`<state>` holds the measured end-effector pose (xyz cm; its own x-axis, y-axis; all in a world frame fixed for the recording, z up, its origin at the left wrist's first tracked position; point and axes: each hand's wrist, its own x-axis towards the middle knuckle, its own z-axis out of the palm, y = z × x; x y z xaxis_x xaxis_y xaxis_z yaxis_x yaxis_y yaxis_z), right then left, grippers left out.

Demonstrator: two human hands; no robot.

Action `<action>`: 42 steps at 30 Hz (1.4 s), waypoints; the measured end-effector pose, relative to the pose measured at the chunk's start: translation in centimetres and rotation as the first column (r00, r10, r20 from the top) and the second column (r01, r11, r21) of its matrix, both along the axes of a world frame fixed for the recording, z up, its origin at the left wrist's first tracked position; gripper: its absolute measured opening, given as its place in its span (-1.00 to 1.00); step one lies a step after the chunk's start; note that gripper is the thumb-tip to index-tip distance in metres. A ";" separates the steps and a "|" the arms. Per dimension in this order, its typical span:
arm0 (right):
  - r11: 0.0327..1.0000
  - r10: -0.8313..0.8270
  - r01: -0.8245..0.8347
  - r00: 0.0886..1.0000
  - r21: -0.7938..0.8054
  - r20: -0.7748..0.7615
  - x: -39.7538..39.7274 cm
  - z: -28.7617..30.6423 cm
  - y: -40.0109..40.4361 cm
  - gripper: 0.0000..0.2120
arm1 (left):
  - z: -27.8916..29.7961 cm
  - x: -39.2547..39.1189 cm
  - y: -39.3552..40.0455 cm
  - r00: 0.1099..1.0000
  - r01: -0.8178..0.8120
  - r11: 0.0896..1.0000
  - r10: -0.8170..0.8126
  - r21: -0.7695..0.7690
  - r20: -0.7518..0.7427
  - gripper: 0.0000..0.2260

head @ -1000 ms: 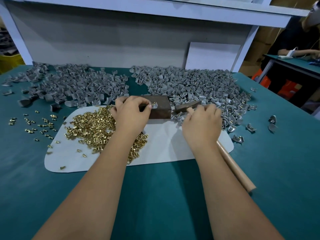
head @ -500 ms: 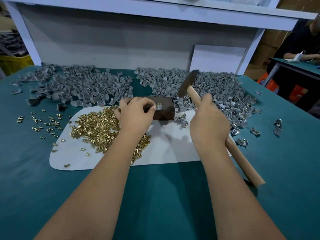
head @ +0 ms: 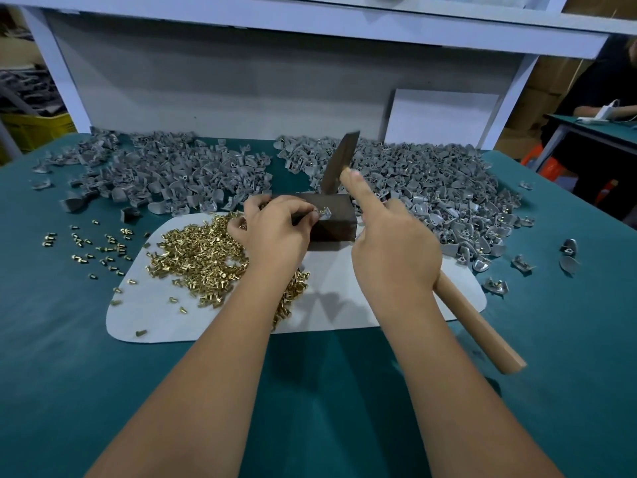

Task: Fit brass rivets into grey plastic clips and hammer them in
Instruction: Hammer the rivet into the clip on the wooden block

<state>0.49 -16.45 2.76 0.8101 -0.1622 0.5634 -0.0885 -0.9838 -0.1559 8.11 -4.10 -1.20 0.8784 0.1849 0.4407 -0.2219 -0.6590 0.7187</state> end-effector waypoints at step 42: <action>0.996 0.023 -0.024 1.000 0.084 0.018 -0.4 0.3 0.3 -0.26 | -0.8 0.4 -0.2 0.998 -0.060 0.998 0.060 -0.036 -0.007 -0.94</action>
<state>0.06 -16.18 3.01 0.8049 -0.1902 0.5622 -0.0620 -0.9690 -0.2391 8.49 -4.27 -1.96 0.8681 0.2529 0.4272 -0.1783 -0.6443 0.7437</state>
